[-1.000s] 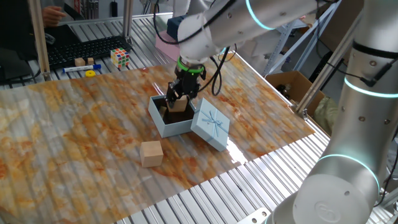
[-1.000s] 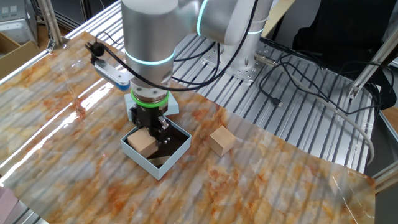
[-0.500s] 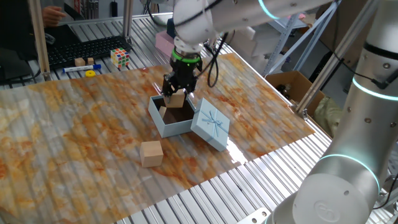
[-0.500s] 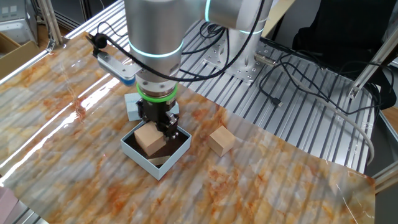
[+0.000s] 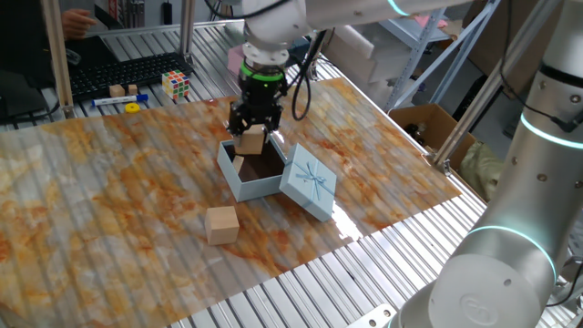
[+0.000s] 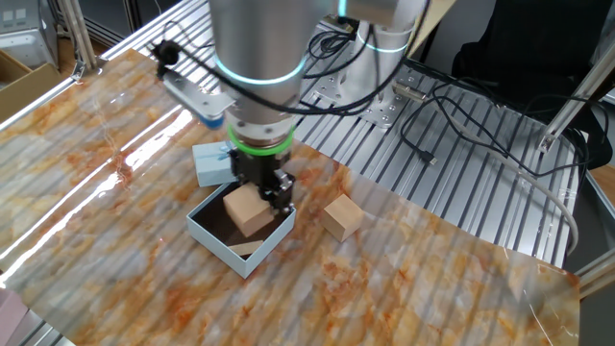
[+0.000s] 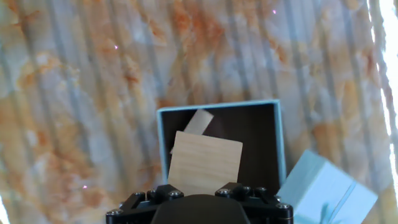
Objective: Take everything out of the gift box
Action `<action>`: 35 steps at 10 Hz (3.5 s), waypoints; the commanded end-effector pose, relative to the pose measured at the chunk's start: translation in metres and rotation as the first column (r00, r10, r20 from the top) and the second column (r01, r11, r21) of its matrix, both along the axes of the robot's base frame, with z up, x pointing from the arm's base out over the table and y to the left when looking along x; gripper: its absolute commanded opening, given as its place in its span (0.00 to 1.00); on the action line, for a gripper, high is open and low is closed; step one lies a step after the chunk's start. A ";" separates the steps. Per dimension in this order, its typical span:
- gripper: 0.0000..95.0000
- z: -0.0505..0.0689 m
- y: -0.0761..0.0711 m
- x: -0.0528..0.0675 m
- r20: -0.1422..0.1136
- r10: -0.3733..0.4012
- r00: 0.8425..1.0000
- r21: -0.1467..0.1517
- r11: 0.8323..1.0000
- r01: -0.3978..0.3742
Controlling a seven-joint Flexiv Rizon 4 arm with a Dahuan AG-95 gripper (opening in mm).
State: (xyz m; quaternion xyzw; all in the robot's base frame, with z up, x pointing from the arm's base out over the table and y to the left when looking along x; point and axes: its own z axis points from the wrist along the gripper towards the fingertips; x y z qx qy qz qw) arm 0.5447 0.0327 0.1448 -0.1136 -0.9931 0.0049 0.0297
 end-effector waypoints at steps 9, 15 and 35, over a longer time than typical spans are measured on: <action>0.00 -0.007 0.074 -0.009 0.031 -0.081 0.996 0.052 0.995 0.079; 0.00 -0.038 0.087 -0.007 0.086 -0.118 0.989 0.067 0.991 0.112; 0.00 -0.041 0.094 -0.012 -0.024 -0.172 0.985 0.045 0.984 0.173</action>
